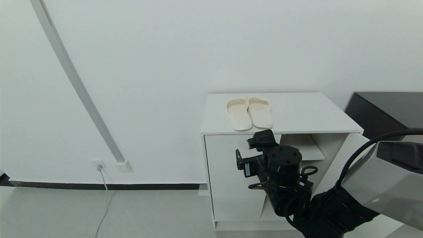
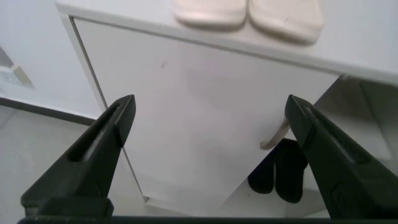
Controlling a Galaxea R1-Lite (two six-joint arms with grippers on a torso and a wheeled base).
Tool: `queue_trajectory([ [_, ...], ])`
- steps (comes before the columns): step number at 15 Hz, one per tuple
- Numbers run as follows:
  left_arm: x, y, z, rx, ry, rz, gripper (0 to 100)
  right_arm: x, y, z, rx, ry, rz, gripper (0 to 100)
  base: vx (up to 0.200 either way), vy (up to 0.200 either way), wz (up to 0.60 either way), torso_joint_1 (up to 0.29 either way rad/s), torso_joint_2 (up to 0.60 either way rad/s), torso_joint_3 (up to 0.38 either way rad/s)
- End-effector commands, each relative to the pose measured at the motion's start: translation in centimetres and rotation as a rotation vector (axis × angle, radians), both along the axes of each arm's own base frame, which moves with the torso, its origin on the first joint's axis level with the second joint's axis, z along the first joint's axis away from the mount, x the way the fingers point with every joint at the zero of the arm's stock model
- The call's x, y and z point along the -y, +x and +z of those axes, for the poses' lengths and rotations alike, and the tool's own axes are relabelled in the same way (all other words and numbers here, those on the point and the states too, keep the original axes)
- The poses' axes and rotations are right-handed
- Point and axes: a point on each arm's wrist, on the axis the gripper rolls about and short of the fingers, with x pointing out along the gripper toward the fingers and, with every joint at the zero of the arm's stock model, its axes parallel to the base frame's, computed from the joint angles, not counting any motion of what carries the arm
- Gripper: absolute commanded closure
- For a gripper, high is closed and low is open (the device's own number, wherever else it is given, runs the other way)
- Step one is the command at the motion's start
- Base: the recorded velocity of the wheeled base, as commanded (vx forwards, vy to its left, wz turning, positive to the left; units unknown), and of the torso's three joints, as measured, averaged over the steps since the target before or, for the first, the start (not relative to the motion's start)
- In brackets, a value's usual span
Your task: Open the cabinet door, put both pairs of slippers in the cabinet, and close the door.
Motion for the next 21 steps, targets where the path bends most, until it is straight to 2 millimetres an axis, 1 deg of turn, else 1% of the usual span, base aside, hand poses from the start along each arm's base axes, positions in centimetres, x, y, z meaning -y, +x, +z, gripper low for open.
queue_trajectory([
  [1,0.0,0.0,0.0,-0.001,-0.001,0.0,100,0.1,-0.2,0.1,0.015,-0.017,0.003,0,0.0,0.0,0.0,0.256,-0.58,-0.31],
  [4,0.0,0.0,0.0,-0.001,0.001,0.0,100,0.4,0.3,-0.1,0.053,-0.035,0.006,0,0.0,0.0,0.0,0.072,-0.16,-0.09],
  [5,0.0,0.0,0.0,-0.001,0.004,0.0,100,0.6,0.5,0.3,0.069,-0.044,0.017,0,0.0,0.0,0.0,0.0,0.0,0.0],
  [6,0.0,0.0,0.0,-0.001,0.004,0.0,100,0.8,1.2,1.3,0.088,-0.039,-0.001,0,0.0,0.0,0.0,0.0,0.0,0.0],
  [8,0.0,0.0,0.0,-0.001,0.004,0.002,100,1.2,2.5,3.3,0.069,-0.055,-0.029,0,0.0,0.0,0.0,0.0,0.0,0.0],
  [9,0.0,0.0,0.0,-0.001,0.004,0.005,100,1.1,2.9,5.5,0.048,-0.042,-0.033,0,0.0,0.0,0.0,0.0,0.0,0.0],
  [10,0.0,0.0,0.0,-0.001,0.004,0.005,100,1.0,3.0,6.6,0.031,-0.026,-0.034,0,0.0,0.0,0.0,0.0,0.0,0.0],
  [11,0.0,0.0,0.0,-0.001,0.004,0.005,100,0.9,2.9,8.8,-0.021,0.012,-0.032,0,0.0,0.0,0.0,0.0,0.0,0.0],
  [12,0.0,0.0,0.0,-0.001,0.004,0.005,100,0.8,2.9,9.9,-0.062,0.055,-0.034,0,0.0,0.0,0.0,0.0,0.0,0.0],
  [13,0.0,0.0,0.0,-0.001,0.002,0.005,100,0.8,3.0,10.5,-0.106,0.092,-0.041,0,0.0,0.0,0.0,0.0,0.0,0.0],
  [14,0.0,0.0,0.0,-0.001,0.001,0.005,100,0.9,3.1,10.6,-0.135,0.111,-0.041,0,0.0,0.0,0.0,0.0,0.0,0.0],
  [16,0.0,0.0,0.0,-0.001,0.001,0.005,100,1.1,3.3,10.1,-0.154,0.122,-0.041,0,0.0,0.0,0.0,0.0,0.0,0.0],
  [20,0.0,0.0,0.0,-0.001,0.002,0.002,100,1.1,3.4,9.3,-0.164,0.122,-0.041,0,0.0,0.0,0.0,0.0,0.0,0.0],
  [21,0.0,0.0,0.0,-0.001,0.002,0.002,100,1.1,3.4,9.2,-0.164,0.12,-0.044,0,0.2,0.0,0.0,0.002,0.01,0.002],
])
